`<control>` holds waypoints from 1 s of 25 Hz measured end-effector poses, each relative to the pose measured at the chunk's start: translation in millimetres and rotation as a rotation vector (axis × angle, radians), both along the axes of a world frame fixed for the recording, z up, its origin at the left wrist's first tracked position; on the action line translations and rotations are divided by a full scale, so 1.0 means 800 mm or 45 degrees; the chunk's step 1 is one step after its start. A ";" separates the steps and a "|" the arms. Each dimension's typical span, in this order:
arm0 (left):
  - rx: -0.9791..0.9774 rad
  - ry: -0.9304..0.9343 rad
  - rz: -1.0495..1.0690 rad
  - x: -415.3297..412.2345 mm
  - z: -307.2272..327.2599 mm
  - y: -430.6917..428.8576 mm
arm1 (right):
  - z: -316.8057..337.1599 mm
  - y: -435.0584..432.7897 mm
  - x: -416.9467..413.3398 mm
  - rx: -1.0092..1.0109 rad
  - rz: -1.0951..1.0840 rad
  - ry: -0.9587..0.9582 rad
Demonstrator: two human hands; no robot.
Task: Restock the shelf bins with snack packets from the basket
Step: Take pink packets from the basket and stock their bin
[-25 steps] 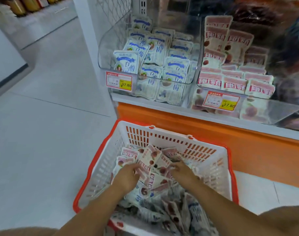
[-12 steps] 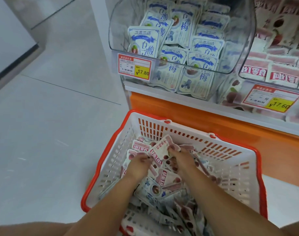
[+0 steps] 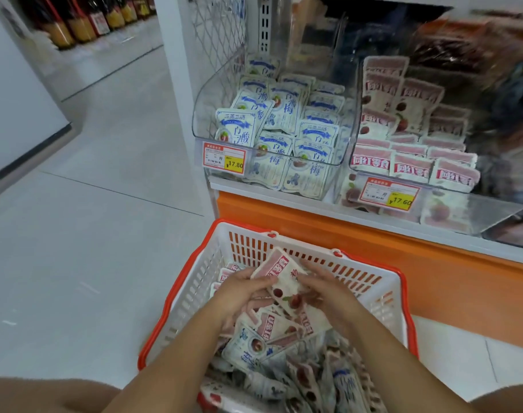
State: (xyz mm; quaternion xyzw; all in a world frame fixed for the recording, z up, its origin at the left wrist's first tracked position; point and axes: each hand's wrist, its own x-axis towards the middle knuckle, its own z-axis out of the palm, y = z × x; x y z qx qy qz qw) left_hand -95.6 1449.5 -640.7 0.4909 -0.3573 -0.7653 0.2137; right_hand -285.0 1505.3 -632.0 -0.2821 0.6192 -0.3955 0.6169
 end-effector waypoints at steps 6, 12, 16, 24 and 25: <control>-0.140 0.067 -0.043 -0.032 0.048 0.015 | 0.054 0.032 -0.012 -0.189 -0.142 0.172; -0.453 -0.031 -0.156 -0.057 0.101 0.020 | 0.099 0.043 -0.029 -0.248 -0.178 0.125; -0.629 0.031 -0.238 -0.081 0.154 0.017 | 0.158 0.045 -0.049 -0.399 -0.077 0.324; -1.350 -0.288 -0.013 -0.140 0.263 -0.054 | 0.278 -0.014 -0.153 -0.665 -0.498 0.707; -1.451 -0.386 0.025 -0.149 0.272 -0.069 | 0.286 -0.035 -0.174 -0.651 -0.579 0.824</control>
